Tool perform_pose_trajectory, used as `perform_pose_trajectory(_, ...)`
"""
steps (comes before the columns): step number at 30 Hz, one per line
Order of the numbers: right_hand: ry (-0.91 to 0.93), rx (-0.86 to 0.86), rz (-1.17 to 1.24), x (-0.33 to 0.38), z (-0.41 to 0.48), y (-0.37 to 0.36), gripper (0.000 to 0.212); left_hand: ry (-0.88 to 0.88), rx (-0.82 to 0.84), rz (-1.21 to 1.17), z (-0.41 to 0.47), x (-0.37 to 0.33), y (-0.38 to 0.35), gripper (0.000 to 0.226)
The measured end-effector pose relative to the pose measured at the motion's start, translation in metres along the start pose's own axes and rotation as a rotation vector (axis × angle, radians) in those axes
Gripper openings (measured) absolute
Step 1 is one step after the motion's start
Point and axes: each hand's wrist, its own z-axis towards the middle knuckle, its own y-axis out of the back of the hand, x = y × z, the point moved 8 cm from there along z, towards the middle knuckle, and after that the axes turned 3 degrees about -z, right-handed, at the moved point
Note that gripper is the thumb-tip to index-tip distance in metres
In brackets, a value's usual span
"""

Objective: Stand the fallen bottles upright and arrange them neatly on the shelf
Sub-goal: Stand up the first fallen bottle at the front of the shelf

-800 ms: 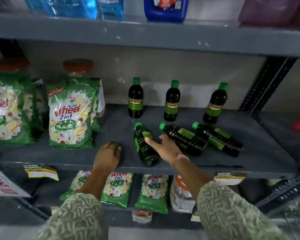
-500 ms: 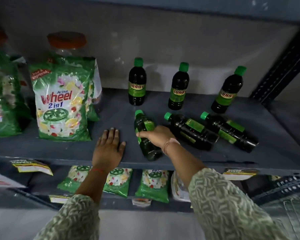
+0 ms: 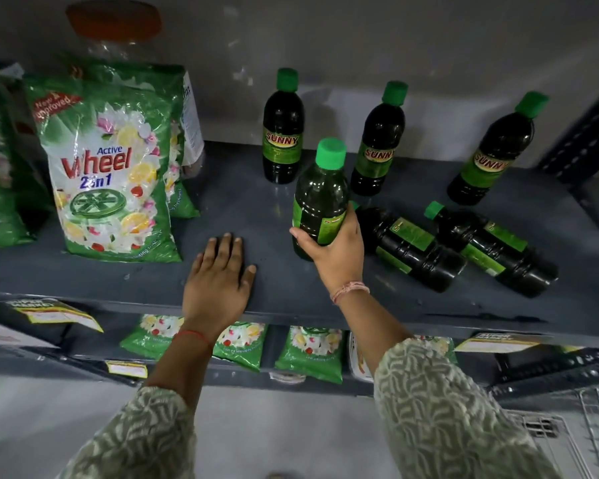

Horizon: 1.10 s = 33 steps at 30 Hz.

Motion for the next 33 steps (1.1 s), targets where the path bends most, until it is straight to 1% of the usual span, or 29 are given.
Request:
perform_pose_trajectory(3, -0.006, 0.003, 0.067, -0.002, -0.010, 0.000, 0.081, 0.006, 0.018, -0.007, 0.000, -0.001, 0.001, 0.059)
perform_pose_trajectory(5, -0.046, -0.038, 0.069, -0.003, -0.023, -0.002, 0.093, 0.002, 0.029, 0.002, 0.000, -0.002, 0.001, 0.059)
perform_pose_trajectory(7, -0.085, -0.100, -0.015, 0.001, -0.032, -0.005, 0.103, -0.009, 0.039, 0.008, 0.001, -0.004, 0.001, 0.059)
perform_pose_trajectory(8, -0.088, -0.137, -0.086, 0.005, -0.033, -0.006, 0.105, -0.017, 0.046, 0.014, 0.002, -0.005, 0.001, 0.059)
perform_pose_trajectory(9, -0.087, -0.170, -0.146, 0.009, -0.031, -0.006, 0.103, -0.024, 0.049, 0.016, 0.002, -0.006, 0.001, 0.059)
perform_pose_trajectory(11, -0.081, -0.189, -0.185, 0.012, -0.026, -0.006, 0.095, -0.026, 0.047, 0.007, 0.002, -0.005, 0.001, 0.059)
perform_pose_trajectory(14, -0.049, -0.112, -0.083, 0.001, -0.021, -0.005, 0.088, -0.023, 0.053, 0.005, 0.002, -0.004, 0.000, 0.059)
perform_pose_trajectory(17, -0.031, -0.003, 0.076, -0.004, -0.022, -0.007, 0.094, -0.020, 0.054, 0.001, 0.003, -0.004, 0.001, 0.060)
perform_pose_trajectory(20, 0.018, -0.057, -0.010, 0.007, -0.022, -0.010, 0.108, -0.016, 0.057, -0.001, 0.004, -0.004, 0.001, 0.060)
perform_pose_trajectory(21, 0.009, -0.090, -0.051, 0.009, -0.021, -0.011, 0.108, -0.016, 0.057, -0.001, 0.003, -0.004, 0.001, 0.060)
perform_pose_trajectory(23, -0.031, -0.110, -0.055, 0.007, -0.017, -0.011, 0.099, -0.015, 0.059, -0.004, 0.003, -0.003, 0.001, 0.060)
perform_pose_trajectory(25, -0.065, -0.015, 0.091, -0.004, -0.012, -0.014, 0.083, -0.014, 0.063, -0.011, 0.003, -0.003, 0.001, 0.060)
perform_pose_trajectory(26, -0.086, 0.051, 0.160, -0.011, -0.010, -0.015, 0.079, -0.012, 0.063, -0.012, 0.003, -0.002, 0.000, 0.060)
perform_pose_trajectory(28, -0.109, 0.136, 0.217, -0.019, -0.008, -0.013, 0.080, -0.007, 0.068, -0.010, 0.004, -0.002, -0.001, 0.060)
perform_pose_trajectory(29, -0.108, 0.144, 0.215, -0.021, -0.008, -0.012, 0.085, -0.005, 0.072, -0.009, 0.005, -0.002, -0.002, 0.060)
perform_pose_trajectory(31, -0.088, 0.106, 0.147, -0.021, -0.009, -0.007, 0.098, -0.005, 0.068, -0.008, 0.005, -0.001, -0.002, 0.060)
perform_pose_trajectory(32, -0.079, 0.080, 0.104, -0.020, -0.011, -0.006, 0.097, -0.005, 0.067, -0.009, 0.005, -0.001, -0.002, 0.060)
perform_pose_trajectory(33, -0.079, 0.061, 0.086, -0.020, -0.011, -0.005, 0.090, -0.006, 0.066, -0.011, 0.005, -0.001, -0.002, 0.060)
